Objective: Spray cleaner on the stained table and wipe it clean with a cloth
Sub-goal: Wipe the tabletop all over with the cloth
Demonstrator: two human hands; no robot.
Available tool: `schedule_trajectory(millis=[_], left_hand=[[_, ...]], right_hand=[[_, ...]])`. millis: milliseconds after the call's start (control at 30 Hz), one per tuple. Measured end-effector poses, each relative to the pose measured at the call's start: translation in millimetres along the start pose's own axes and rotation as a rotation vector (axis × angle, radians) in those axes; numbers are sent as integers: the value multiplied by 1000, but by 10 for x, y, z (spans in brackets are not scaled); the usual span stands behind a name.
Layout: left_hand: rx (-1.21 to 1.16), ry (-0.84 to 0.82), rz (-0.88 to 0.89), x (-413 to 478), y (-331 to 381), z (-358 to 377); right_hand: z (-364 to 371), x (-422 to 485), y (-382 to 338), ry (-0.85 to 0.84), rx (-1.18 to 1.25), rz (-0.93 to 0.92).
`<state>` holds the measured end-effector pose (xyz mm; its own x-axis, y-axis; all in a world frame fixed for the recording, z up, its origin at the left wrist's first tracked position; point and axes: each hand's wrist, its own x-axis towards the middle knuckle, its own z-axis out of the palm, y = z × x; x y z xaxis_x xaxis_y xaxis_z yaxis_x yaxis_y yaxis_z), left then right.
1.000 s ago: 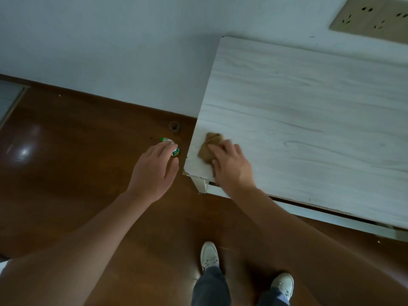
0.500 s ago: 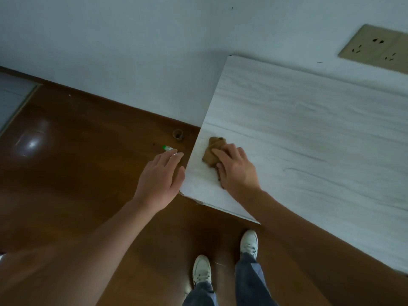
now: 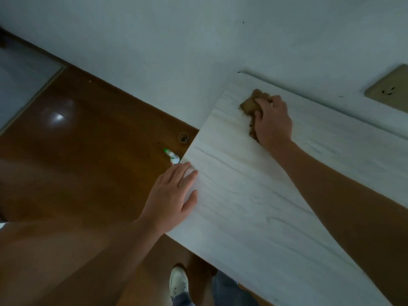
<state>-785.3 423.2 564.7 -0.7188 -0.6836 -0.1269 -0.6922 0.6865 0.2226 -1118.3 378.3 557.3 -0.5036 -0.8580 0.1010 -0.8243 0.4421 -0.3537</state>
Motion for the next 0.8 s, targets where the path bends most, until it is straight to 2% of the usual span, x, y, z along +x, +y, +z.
schedule_trajectory(millis=[100,200,267,367,467,533,600,733,800], left_hand=[[5,14,-26,-27,53,54],[27,33,-16,-76,61,91],[34,46,-21,-67,63,107],[47,44,-27,-66,84,134],[53,31,-46,-63,93,135],[58,13,-60,-54,105,119],[56,8,-67,-43,114,101],[69,4,-75,-42,153,78],[68,-19,-84,-41,176,54]], right_hand=[[72,496,-21,10,-10,86],[153,718,-238,-20,-7,59],[188,666,-402,-52,17,-55],[222,323,-514,-74,30,-326],[195,-117,-462,-148,91,-573],[123,-278,-362,-211,86,-666],[41,-280,-254,-213,77,-621],[-80,-300,-120,-238,97,-323],[-116,-426,-145,-237,90,-291]])
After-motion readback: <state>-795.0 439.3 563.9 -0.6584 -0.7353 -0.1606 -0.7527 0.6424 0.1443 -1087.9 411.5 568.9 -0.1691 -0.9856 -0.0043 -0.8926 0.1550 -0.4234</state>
